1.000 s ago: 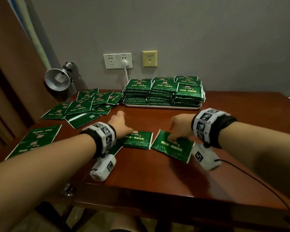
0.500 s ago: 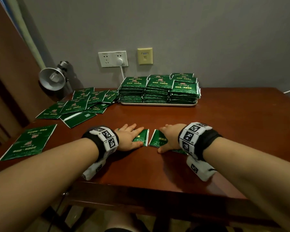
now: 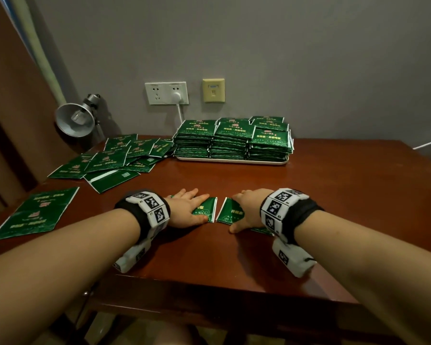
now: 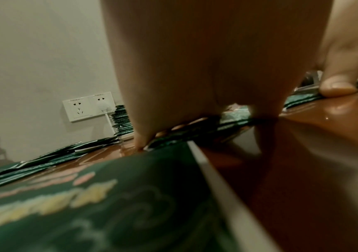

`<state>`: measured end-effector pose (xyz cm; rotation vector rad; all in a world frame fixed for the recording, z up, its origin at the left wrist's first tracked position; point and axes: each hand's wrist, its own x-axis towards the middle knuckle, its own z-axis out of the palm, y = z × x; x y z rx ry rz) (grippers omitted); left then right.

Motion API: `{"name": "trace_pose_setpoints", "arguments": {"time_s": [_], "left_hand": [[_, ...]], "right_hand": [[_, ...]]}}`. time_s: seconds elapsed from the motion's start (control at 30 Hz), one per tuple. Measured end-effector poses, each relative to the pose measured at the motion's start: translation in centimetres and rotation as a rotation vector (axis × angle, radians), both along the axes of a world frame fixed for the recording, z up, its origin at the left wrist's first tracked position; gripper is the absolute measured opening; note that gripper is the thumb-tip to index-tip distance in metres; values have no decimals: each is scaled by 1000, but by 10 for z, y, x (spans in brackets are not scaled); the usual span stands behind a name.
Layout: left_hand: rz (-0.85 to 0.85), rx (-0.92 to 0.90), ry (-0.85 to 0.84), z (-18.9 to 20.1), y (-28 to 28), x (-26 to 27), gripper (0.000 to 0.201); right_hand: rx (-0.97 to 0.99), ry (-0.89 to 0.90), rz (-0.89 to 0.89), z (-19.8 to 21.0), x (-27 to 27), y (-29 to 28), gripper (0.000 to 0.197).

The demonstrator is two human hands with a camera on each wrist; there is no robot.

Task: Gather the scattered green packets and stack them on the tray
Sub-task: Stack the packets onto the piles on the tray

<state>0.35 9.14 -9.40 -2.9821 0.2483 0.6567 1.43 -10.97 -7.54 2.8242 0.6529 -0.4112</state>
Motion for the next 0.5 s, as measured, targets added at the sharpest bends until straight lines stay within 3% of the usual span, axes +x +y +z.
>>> {"name": "trace_pose_setpoints", "arguments": {"time_s": [0.33, 0.5], "left_hand": [[-15, -97, -59, 7, 1, -2, 79], [-15, -174, -174, 9, 0, -3, 62]], "right_hand": [[35, 10, -29, 4, -3, 2, 94], [70, 19, -58, 9, -6, 1, 87]]}}
